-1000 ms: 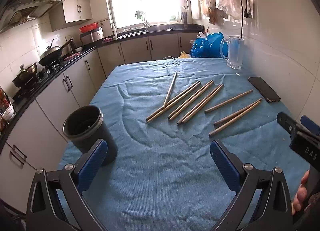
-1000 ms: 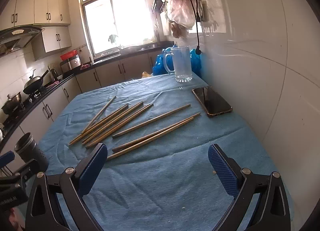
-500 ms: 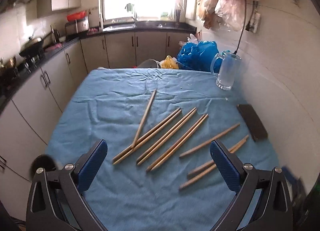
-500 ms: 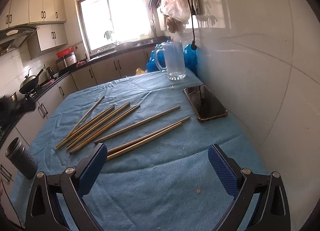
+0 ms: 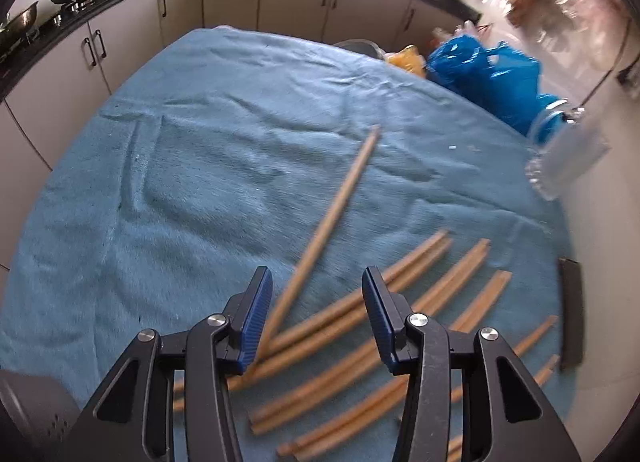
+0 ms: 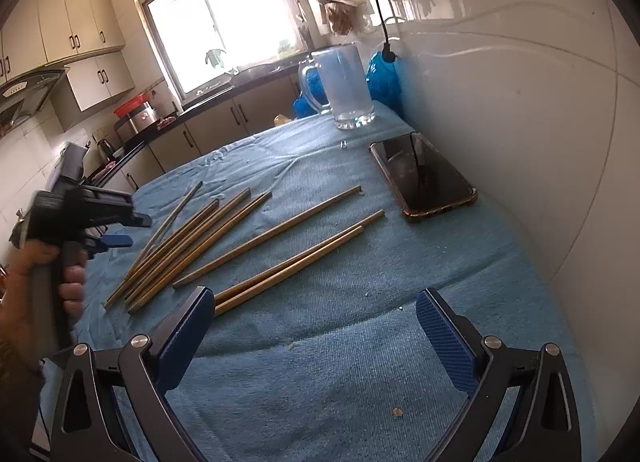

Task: Organize utensils
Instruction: 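Grasp a single wooden chopstick with the left gripper, then lift the chopstick with the left gripper and straighten it upright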

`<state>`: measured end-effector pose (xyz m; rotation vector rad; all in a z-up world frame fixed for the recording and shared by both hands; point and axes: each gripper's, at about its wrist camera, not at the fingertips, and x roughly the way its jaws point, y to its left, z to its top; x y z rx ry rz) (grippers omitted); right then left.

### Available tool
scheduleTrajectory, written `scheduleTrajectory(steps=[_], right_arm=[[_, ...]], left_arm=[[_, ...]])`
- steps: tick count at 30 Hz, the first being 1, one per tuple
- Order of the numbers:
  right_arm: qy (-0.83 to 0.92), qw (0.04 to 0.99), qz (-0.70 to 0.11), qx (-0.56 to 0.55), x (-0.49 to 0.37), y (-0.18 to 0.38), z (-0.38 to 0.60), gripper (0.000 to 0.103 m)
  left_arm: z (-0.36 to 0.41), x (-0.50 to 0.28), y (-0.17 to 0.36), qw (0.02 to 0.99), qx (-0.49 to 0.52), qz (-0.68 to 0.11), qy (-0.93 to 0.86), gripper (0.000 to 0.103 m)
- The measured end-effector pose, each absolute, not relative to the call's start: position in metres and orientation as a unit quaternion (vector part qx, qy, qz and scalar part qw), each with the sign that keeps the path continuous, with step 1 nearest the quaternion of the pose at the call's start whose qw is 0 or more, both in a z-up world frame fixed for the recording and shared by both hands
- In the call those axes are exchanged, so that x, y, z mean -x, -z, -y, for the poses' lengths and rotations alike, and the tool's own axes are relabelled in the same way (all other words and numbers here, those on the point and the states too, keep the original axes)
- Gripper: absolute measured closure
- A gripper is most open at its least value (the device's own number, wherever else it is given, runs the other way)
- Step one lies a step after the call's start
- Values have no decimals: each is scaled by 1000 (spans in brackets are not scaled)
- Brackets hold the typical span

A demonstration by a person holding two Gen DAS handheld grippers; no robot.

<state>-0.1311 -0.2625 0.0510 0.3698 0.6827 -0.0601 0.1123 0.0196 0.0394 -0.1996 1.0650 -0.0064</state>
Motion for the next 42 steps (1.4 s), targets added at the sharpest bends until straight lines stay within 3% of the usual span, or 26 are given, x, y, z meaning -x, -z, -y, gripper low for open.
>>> scheduleTrajectory(steps=[6, 8, 9, 12, 19, 26, 35, 36, 39, 42], right_arm=[[20, 921, -343, -184, 121, -50, 269, 1], [18, 918, -347, -190, 118, -49, 272, 1], [18, 918, -348, -191, 117, -49, 272, 1], [14, 915, -355, -193, 111, -49, 273, 1], [-21, 895, -383, -226, 76, -56, 278, 4], [-43, 855, -468, -220, -3, -41, 265, 27], [38, 835, -523, -163, -61, -22, 228, 29], [48, 837, -525, -144, -68, -22, 223, 32], [76, 848, -521, -58, -78, -21, 202, 65], [52, 851, -520, -45, -75, -22, 192, 76]], left_arm=[[-19, -133, -21, 849, 76, -523, 7, 57], [-16, -134, -20, 847, 66, -527, 3, 66], [-14, -135, -20, 848, 63, -527, -2, 86], [-14, -133, -20, 843, 63, -535, 1, 96], [-20, -109, -21, 831, 82, -550, 8, 96], [-29, -80, -21, 822, 99, -560, 28, 96], [-48, -64, -18, 807, 152, -569, 54, 97], [-48, -63, -18, 806, 152, -569, 55, 96], [-47, -55, -20, 805, 147, -572, 58, 96], [-51, -43, -19, 800, 151, -576, 66, 96]])
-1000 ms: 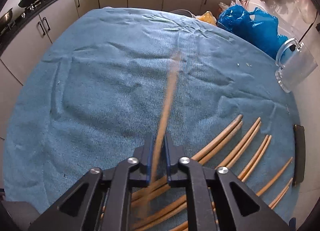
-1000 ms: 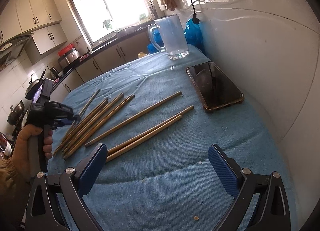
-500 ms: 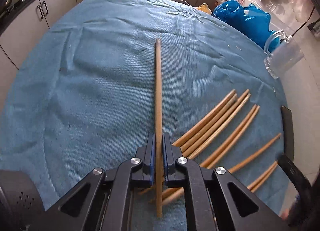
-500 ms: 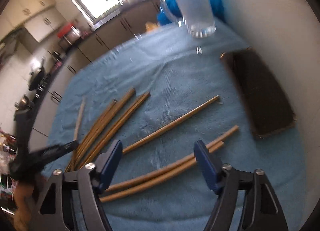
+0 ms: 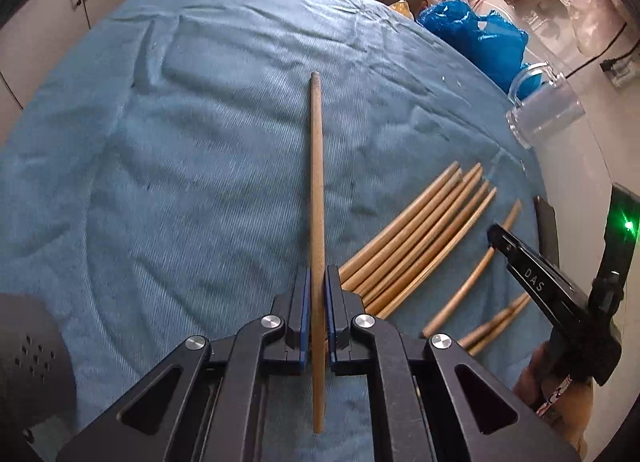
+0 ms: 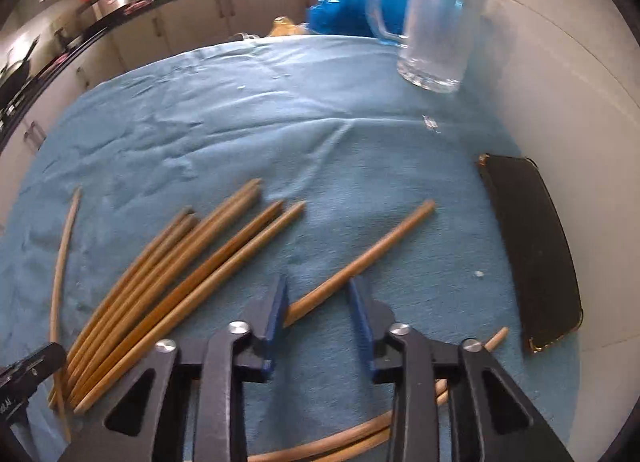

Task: Organize utensils
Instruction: 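Lift the chopstick with the left gripper and straighten it upright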

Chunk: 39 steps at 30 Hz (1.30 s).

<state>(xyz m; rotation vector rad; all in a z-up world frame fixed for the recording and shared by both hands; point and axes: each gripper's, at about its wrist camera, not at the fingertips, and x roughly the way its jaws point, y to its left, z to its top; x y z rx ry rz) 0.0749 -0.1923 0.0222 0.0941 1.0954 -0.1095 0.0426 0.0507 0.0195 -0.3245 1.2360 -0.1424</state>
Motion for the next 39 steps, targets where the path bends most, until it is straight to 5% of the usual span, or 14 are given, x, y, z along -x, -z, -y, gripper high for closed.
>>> scheduleTrajectory(steps=[11, 20, 24, 26, 39], right_arm=[[-138, 822, -551, -44, -9, -27, 177, 86], [-118, 817, -564, -30, 20, -27, 189, 89], [-104, 818, -564, -40, 21, -29, 193, 82], [-93, 821, -562, -43, 16, -30, 195, 70], [-62, 824, -559, -69, -22, -33, 212, 69]], left_arm=[[-74, 23, -16, 785, 163, -591, 88, 96], [-78, 59, -24, 797, 112, -586, 89, 96], [-77, 62, -31, 801, 95, -584, 93, 96], [-76, 65, -41, 812, 88, -570, 94, 96], [-64, 44, -41, 794, 100, -591, 102, 95]])
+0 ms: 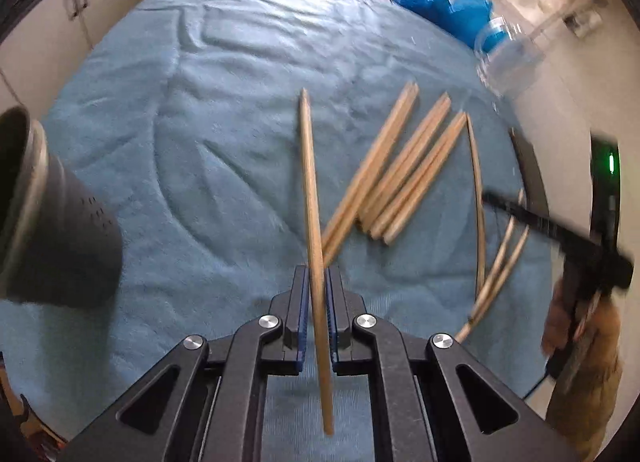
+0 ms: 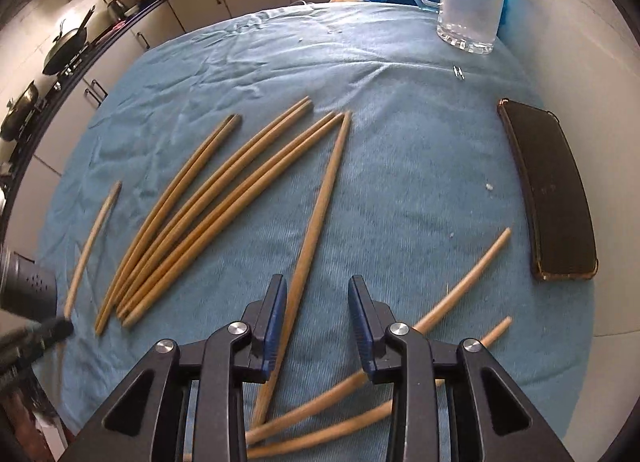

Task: Organize utensils
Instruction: 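Lift the chopstick with the left gripper and straighten it upright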

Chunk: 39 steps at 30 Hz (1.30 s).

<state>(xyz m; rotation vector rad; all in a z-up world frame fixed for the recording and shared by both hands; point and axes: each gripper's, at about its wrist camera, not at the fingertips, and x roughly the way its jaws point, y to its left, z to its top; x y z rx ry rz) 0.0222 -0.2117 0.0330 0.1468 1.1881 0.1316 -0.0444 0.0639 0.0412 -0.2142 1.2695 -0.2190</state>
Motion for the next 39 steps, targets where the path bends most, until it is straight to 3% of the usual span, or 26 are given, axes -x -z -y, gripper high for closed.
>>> scheduleTrajectory(steps=[2, 4, 5, 13, 17, 32, 34, 35, 36, 37, 39], right_arm=[[-60, 824, -559, -71, -26, -32, 214, 68], [-60, 824, -559, -72, -28, -32, 217, 66], [-59, 824, -559, -73, -30, -32, 218, 64], [-59, 825, -556, -86, -42, -30, 226, 64], [-57, 822, -559, -90, -57, -29, 226, 64], [-9, 802, -596, -36, -110, -26, 211, 65], [-8, 797, -603, -23, -114, -26, 207, 73], [-15, 796, -605, -22, -115, -26, 205, 81], [-19, 796, -605, -19, -115, -26, 203, 86], [-22, 798, -602, -18, -114, -26, 204, 93], [-26, 802, -596, -24, -111, -26, 206, 94]], left_arm=[[-62, 50, -42, 788, 99, -597, 112, 88], [-64, 54, -45, 793, 98, -591, 109, 67], [-67, 55, -49, 800, 98, -583, 103, 64], [-75, 16, -55, 821, 124, -555, 51, 62], [-67, -20, -39, 815, 116, -568, 20, 70], [-58, -51, -23, 811, 87, -578, -14, 71], [-54, -50, -23, 813, 74, -577, -8, 73], [-52, -48, -23, 814, 68, -576, 0, 80], [-50, -48, -21, 810, 67, -582, 13, 96], [-48, -46, -22, 813, 66, -579, 16, 96], [-50, -41, -24, 813, 79, -576, 26, 96]])
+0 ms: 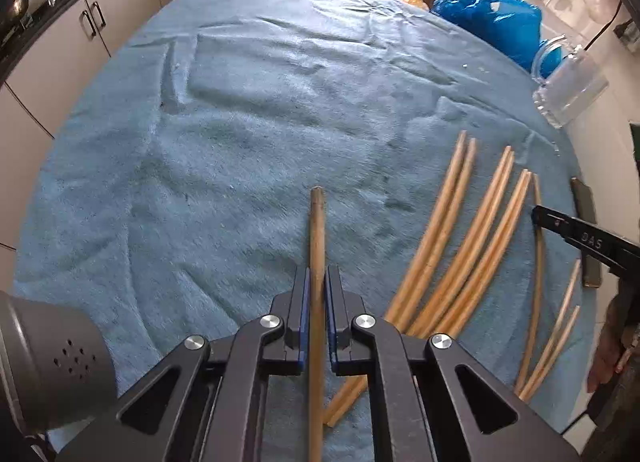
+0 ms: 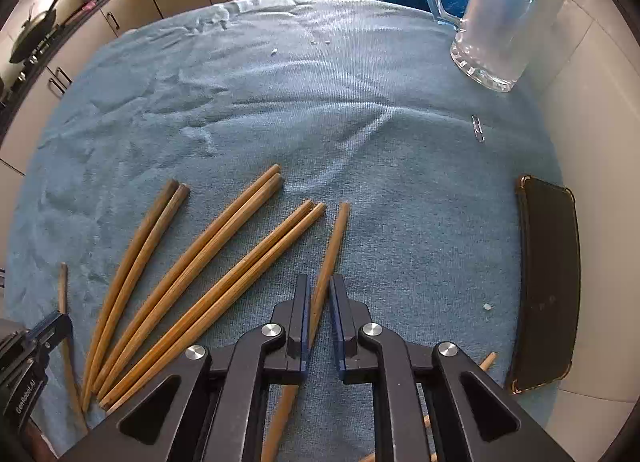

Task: Organize utensils
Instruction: 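Lift the chopstick with the left gripper and straighten it upright, then carry the chopstick to the grey cup and drop it in with the left gripper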

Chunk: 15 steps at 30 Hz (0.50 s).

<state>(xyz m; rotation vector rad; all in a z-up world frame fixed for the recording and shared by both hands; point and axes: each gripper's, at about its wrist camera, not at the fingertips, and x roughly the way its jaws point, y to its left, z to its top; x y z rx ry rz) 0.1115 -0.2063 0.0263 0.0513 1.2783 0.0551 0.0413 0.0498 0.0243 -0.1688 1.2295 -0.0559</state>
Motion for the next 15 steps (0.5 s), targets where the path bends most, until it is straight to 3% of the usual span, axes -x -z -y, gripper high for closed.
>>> scheduleTrajectory(steps=[15], right_arm=[[-52, 892, -438, -98, -15, -98, 235, 96]], left_arm=[[-55, 43, -103, 869, 143, -455, 133, 96]])
